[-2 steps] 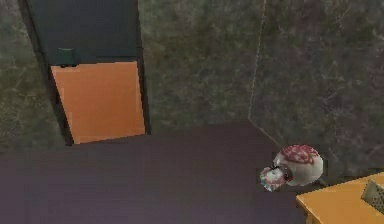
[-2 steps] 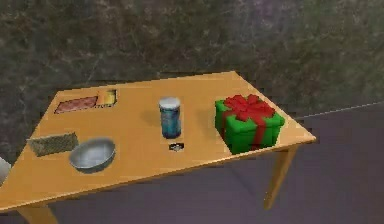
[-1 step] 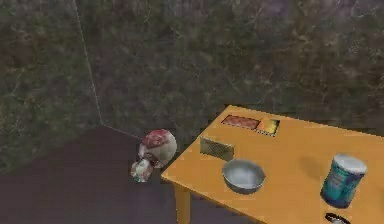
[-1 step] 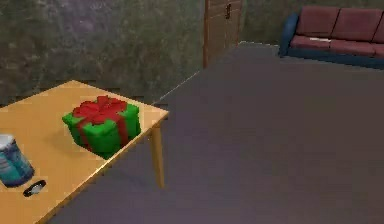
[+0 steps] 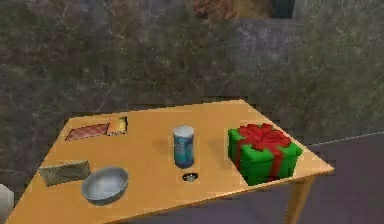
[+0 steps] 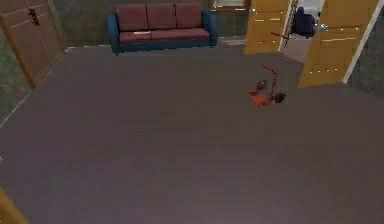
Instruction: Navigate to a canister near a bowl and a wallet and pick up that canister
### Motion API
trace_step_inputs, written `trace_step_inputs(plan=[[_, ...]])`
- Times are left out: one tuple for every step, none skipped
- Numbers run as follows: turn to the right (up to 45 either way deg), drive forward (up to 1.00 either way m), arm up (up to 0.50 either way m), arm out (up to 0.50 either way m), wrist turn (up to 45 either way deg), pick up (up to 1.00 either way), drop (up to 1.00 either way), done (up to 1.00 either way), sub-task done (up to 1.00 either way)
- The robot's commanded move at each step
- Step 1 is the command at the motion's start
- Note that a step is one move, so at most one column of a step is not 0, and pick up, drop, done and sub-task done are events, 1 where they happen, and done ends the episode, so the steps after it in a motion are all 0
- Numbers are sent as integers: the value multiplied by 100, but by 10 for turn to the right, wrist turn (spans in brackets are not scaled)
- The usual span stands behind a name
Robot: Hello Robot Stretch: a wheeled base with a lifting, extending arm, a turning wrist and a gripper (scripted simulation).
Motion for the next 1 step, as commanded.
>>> trace_step_inputs(plan=[[450,0,0,0,0,0,0,0,0]])
